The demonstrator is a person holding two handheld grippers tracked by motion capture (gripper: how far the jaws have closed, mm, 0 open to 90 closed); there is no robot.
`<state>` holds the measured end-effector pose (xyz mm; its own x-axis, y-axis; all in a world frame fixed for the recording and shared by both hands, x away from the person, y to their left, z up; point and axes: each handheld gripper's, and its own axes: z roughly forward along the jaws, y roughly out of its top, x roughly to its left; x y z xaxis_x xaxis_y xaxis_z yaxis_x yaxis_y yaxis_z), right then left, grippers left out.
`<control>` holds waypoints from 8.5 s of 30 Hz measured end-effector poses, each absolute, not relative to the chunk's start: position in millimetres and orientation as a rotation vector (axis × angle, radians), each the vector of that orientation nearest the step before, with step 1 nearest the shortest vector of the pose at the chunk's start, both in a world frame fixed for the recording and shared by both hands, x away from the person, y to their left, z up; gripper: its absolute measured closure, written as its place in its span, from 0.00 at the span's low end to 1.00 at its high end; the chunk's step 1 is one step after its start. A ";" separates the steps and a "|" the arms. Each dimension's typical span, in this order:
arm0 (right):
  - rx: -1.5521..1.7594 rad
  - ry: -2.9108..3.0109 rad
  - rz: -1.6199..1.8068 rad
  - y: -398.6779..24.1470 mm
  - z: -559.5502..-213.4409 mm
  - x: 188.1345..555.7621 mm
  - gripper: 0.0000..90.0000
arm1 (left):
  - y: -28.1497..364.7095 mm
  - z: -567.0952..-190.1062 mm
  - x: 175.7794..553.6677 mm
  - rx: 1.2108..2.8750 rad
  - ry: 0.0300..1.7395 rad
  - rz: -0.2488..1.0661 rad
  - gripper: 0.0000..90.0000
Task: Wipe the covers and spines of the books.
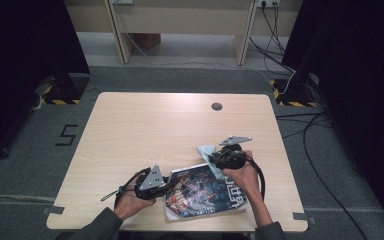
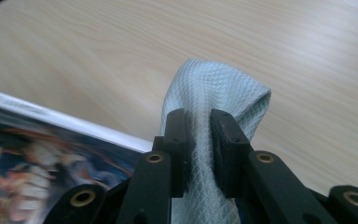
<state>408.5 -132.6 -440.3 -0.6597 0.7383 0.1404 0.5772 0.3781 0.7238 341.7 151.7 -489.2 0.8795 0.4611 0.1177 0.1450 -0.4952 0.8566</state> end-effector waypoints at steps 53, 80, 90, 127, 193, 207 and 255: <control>1.444 2.316 1.123 -187.3 -466.1 429.8 0.86 | 151.5 -488.5 341.1 2.074 0.431 0.418 0.88; 1.296 2.444 1.238 -149.1 -446.4 419.9 0.86 | 151.0 -487.4 339.4 2.070 0.415 0.429 0.88; 1.507 2.315 1.150 -195.8 -466.1 438.2 0.87 | 149.9 -484.8 337.0 2.071 0.374 0.452 0.88; 1.568 2.212 1.080 -225.8 -482.9 449.4 0.87 | 149.3 -483.2 335.8 2.067 0.356 0.457 0.87; 1.356 2.307 1.115 -185.8 -458.1 426.6 0.88 | 151.6 -486.1 337.4 2.062 0.376 0.440 0.87; 1.075 2.431 1.246 -109.4 -431.1 392.9 0.88 | 151.9 -487.4 338.5 2.069 0.386 0.437 0.86; 1.493 2.260 1.051 -197.4 -471.1 444.8 0.88 | 150.8 -488.8 338.2 2.073 0.379 0.448 0.86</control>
<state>444.8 -197.4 -471.1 -0.4514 0.8730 0.1846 0.7036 0.2210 0.6753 338.2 150.8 -488.8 0.8851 0.4359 0.1632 0.0892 -0.5029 0.8597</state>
